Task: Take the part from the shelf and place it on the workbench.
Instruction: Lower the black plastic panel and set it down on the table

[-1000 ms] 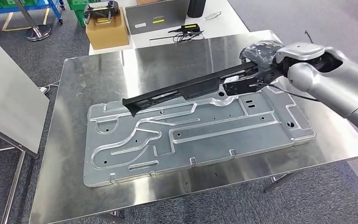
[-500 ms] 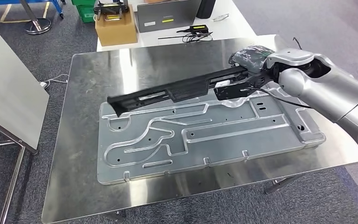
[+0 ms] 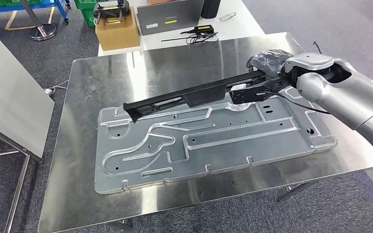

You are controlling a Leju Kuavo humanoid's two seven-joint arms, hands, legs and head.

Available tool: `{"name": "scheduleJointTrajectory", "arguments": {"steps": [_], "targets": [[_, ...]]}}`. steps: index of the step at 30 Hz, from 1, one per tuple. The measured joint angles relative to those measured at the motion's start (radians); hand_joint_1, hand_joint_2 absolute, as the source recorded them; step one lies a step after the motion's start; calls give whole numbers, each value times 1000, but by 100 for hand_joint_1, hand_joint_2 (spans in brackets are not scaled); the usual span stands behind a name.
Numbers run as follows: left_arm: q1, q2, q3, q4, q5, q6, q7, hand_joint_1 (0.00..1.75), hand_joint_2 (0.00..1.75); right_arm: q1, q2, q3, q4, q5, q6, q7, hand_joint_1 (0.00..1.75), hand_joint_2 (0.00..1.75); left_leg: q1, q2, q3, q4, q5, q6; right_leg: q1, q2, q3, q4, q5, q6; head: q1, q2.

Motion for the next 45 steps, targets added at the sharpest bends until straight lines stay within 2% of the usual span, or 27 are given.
{"name": "scheduleJointTrajectory", "arguments": {"steps": [1, 2, 3, 4, 6, 8, 9, 11, 13, 15, 16, 17, 18, 21, 23, 25, 27, 29, 31, 32, 33, 34, 36, 38, 42, 43, 45], "targets": [[0, 0, 0, 0, -1, 0, -1, 0, 175, 1, 0, 0, 0, -2, 0, 1, 175, 175, 3, 0, -22, 46, -11, -3, 0, 0, 0, 0, 0, 0, 0, 0], [0, 0, 1, 0, -1, 0, -2, 0, 175, 3, 0, 0, -1, -4, 0, 2, 175, 175, 5, 0, -29, 58, -4, -5, -1, 0, 1, 1, -1, 0, 0, 0], [0, 0, 1, 0, -1, 0, -2, 0, 175, 3, 0, 0, -2, -6, 0, 2, 175, 175, 7, 0, -18, 30, 22, -6, -1, 1, 2, 2, -1, 1, 0, 0], [0, 0, 1, 0, -1, 0, -2, 0, 175, 4, 0, -1, -3, -6, 0, 2, 175, 175, 8, 1, 10, -30, 59, -5, -2, 1, 3, 3, -3, 2, 0, 0], [0, 1, 1, 0, -1, 0, -3, 0, 175, 3, 0, -3, -5, -6, 0, 3, 87, 87, 8, 1, 71, -160, 111, 0, -1, 2, 3, 6, -6, 8, 0, 0], [-1, 1, 3, 0, -1, 0, -4, 0, 175, 3, 0, -4, -6, -7, 0, 3, 0, 0, 4, 1, 95, -214, 119, 7, 2, 3, -2, 7, -5, 17, 0, 0], [-1, 1, 4, 0, -1, 0, -5, 0, 175, 3, 0, -4, -6, -7, 0, 3, 0, 0, 2, 0, 97, -219, 118, 9, 3, 3, -4, 6, -3, 22, 0, 0], [0, 0, 5, 0, -1, -4, -11, 0, 87, 3, 0, -6, -6, -7, -2, 4, 0, 0, 5, 2, 101, -228, 124, 20, 0, 3, -6, 11, -10, 32, 0, 0], [-1, 0, 8, 0, 2, -9, -15, 0, 0, 2, -2, -10, -6, -7, -4, 4, 0, 0, 8, 3, 106, -239, 129, 33, -3, 4, -29, 71, -50, 39, 0, 0], [-2, 0, 13, 0, 6, -11, -12, 0, 0, 4, -5, -14, -6, -7, -6, 4, 0, 0, 7, 3, 107, -239, 130, 40, -3, 4, -84, 194, -110, 42, 1, 0], [-1, 0, 15, 0, 7, -12, -9, 0, 0, 8, -6, -14, -6, -7, -7, 4, 0, 0, 7, 2, 107, -238, 129, 41, -2, 4, -110, 247, -126, 43, 1, 0], [-1, 0, 17, 0, 7, -12, -8, 0, 0, 11, -6, -14, -6, -7, -7, 4, 0, 0, 7, 2, 107, -236, 128, 41, -3, 4, -122, 271, -126, 44, 1, 0], [0, 0, 17, 0, 7, -12, -7, 0, 0, 13, -7, -14, -5, -7, -8, 4, 0, 0, 7, 2, 107, -233, 127, 40, -3, 4, -116, 256, -106, 45, 0, 0], [0, -1, 20, 0, 7, -14, -5, 0, 0, 14, -8, -18, -6, -7, -10, 4, 0, 0, 5, 1, 105, -221, 118, 33, -2, 4, -32, 81, -23, 40, 1, 0], [-1, -2, 23, 0, 8, -15, -7, 0, 0, 16, -9, -20, -6, -8, -12, 3, 0, 0, 2, 0, 101, -216, 116, 26, 3, 5, -6, 23, -13, 34, 0, 0], [-1, -2, 25, 0, 8, -15, -12, 0, 0, 20, -11, -20, -6, -8, -15, 2, 0, 0, 1, 0, 100, -216, 116, 18, 4, 7, -7, 20, -11, 27, 0, 0], [0, -1, 25, 0, 8, -15, -16, 0, 0, 23, -12, -21, -6, -8, -18, 1, 0, 0, 2, 0, 92, -197, 99, 10, 0, 5, -5, 15, -7, 16, 0, 0], [0, -1, 25, 0, 8, -15, -20, 0, 0, 25, -13, -22, -6, -8, -22, 1, 0, 0, 5, 1, 54, -112, 46, 1, -2, 3, -4, 11, -4, 6, 0, 0], [1, -1, 25, 0, 8, -15, -23, 0, 0, 31, -15, -22, -6, -8, -23, 0, 0, 0, 6, 1, -3, 16, -10, -3, -1, 3, -5, 11, -4, 2, 0, 0], [1, -1, 25, 0, 8, -15, -25, 0, 0, 36, -15, -22, -7, -8, -23, -1, 0, 0, 7, 1, -21, 55, -17, -4, 0, 3, -5, 11, -4, 2, -1, 0], [1, -1, 25, 0, 8, -15, -26, 0, 0, 40, -16, -22, -7, -8, -23, -1, 0, 0, 7, 1, -21, 58, -6, -2, 1, 4, -4, 12, -4, 2, -1, 0], [1, -1, 25, 0, 8, -15, -28, 0, 0, 42, -16, -22, -8, -8, -23, -2, 0, 0, 7, 1, -6, 26, 20, 1, 2, 5, -4, 12, -4, 2, -1, 0], [1, 0, 25, 0, 8, -15, -29, 0, 0, 43, -18, -26, -9, -8, -22, -3, 0, 0, 3, 2, 61, -109, 85, 14, 5, 6, -2, 14, -4, 3, 0, 0], [0, 1, 25, 0, 8, -15, -30, 0, 0, 43, -23, -31, -11, -8, -21, -4, 0, 0, -1, 2, 106, -205, 112, 24, 7, 6, -5, 14, -3, 7, 0, 0], [1, 2, 25, 0, 8, -21, -31, 0, 0, 46, -37, -38, -15, -8, -18, -4, 0, 0, 2, 3, 117, -236, 120, 33, 6, 5, -9, 16, -7, 27, 0, 0], [1, 2, 26, 0, 8, -22, -32, 0, 0, 45, -41, -40, -17, -8, -18, -5, 0, 0, 5, 5, 120, -244, 125, 38, 5, 5, -18, 39, -24, 31, 0, 0], [0, 1, 26, 0, 8, -24, -33, 0, 0, 47, -50, -44, -19, -8, -17, -5, 0, 0, 7, 5, 121, -250, 130, 43, 4, 5, -63, 144, -84, 35, 0, 0]]}}
